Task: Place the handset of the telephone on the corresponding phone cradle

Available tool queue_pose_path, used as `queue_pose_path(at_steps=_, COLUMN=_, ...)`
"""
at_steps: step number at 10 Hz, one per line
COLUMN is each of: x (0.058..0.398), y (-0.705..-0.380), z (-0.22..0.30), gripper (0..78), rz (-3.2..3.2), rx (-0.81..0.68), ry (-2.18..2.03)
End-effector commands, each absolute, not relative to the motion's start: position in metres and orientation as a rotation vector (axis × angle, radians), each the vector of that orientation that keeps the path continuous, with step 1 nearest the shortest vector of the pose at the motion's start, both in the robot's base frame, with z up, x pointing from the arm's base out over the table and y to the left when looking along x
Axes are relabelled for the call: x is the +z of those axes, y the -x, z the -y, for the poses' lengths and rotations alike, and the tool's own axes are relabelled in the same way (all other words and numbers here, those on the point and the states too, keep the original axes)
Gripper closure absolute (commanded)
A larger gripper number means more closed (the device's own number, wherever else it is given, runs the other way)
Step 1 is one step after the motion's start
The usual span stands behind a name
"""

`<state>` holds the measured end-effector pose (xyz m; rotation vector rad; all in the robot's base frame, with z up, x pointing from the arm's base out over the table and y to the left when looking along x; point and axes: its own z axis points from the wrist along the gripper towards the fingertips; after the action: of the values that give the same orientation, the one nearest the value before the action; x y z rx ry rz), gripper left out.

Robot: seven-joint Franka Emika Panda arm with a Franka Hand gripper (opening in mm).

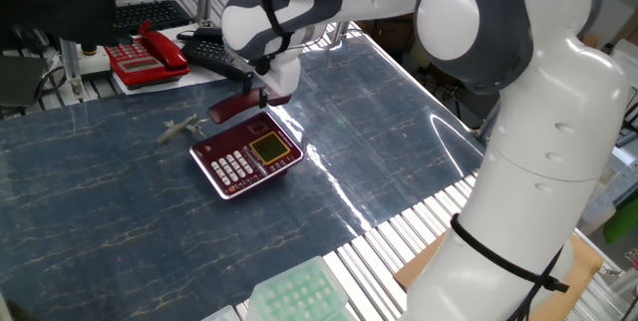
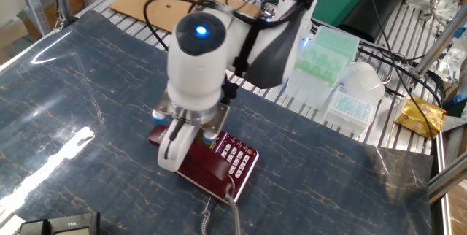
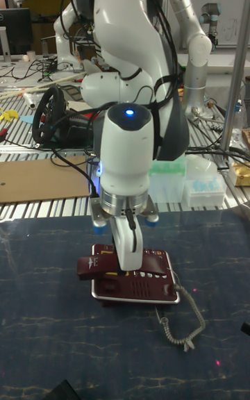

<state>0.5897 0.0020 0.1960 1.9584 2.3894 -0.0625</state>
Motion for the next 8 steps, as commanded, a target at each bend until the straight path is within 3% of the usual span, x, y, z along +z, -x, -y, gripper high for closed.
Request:
queue_pose_path(at_steps=1, x=0.191, y=-0.586, z=-0.013, gripper=76.3, rz=-2.375, rx=-0.065, ry=-1.963)
queue_pose_path(at_steps=8, x=0.175, y=-0.582, z=-0.032, gripper=76.3, rz=-2.327, rx=-0.080, ry=-1.987)
